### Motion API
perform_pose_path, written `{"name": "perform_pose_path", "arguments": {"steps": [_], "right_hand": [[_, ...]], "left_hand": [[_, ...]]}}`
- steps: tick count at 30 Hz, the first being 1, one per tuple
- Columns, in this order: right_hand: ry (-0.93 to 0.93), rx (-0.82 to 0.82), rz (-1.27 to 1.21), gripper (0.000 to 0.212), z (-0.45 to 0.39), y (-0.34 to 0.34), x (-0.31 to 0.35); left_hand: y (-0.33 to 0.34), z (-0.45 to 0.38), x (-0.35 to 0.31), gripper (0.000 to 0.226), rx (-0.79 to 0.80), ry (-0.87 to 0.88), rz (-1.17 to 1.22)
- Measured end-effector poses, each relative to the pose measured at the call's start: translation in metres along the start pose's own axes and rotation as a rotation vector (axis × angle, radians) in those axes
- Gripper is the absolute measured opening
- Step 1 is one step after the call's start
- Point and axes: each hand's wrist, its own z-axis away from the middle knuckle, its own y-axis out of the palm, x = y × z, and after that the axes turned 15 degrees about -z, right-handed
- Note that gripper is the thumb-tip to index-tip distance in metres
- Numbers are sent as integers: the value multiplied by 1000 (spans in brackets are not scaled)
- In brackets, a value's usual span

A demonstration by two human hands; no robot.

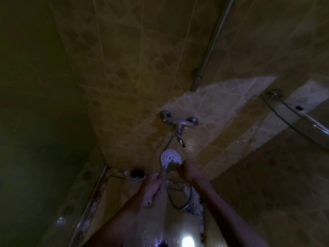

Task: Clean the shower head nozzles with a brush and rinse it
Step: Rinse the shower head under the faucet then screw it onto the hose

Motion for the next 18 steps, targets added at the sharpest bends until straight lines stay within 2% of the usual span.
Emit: {"name": "perform_pose_path", "arguments": {"steps": [5, 10, 18], "right_hand": [[1, -73, -59, 34, -9, -11, 2], [63, -48, -19, 30, -2, -10, -12], [-16, -18, -48, 44, -3, -5, -2]], "left_hand": [[1, -1, -1, 27, -8, -17, 24], [-1, 1, -4, 27, -7, -12, 48], [3, 6, -11, 28, -4, 0, -6]]}}
